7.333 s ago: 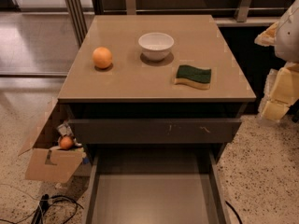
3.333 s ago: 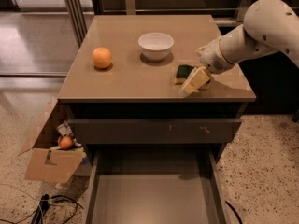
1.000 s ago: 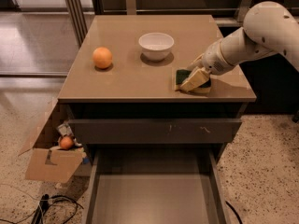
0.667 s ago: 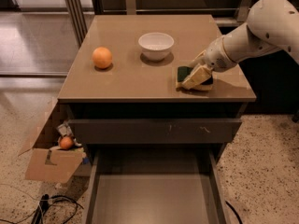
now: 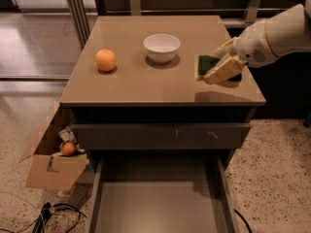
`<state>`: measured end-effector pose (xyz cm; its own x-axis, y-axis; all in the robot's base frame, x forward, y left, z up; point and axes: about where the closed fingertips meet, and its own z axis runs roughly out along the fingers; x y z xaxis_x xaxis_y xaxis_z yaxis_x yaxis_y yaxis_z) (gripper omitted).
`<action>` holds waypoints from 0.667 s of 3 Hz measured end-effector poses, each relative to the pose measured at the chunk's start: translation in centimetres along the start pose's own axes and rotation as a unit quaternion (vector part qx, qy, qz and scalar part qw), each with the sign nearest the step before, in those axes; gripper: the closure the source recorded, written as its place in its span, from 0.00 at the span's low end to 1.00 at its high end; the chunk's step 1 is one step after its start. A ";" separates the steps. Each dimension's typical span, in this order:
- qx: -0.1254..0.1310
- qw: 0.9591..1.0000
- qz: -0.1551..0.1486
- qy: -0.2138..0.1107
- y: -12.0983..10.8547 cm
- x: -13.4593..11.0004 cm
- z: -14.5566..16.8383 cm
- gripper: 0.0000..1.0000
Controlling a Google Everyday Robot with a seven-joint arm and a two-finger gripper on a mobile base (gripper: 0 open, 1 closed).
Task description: Place sponge into middle drawer
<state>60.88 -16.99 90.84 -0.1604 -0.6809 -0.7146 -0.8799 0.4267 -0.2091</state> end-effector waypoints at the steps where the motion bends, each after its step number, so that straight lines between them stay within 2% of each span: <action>1: 0.014 0.999 0.012 -0.033 5.6 0.7 -3.0 1.00; 2: 0.001 0.997 0.046 -0.065 10.8 2.9 -2.2 1.00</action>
Offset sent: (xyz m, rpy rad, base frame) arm -0.1819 0.0340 -0.0977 0.3044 0.0934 -0.0540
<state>49.88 -15.66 87.99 -0.1816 -0.5563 -0.8109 -0.8630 0.4856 -0.1398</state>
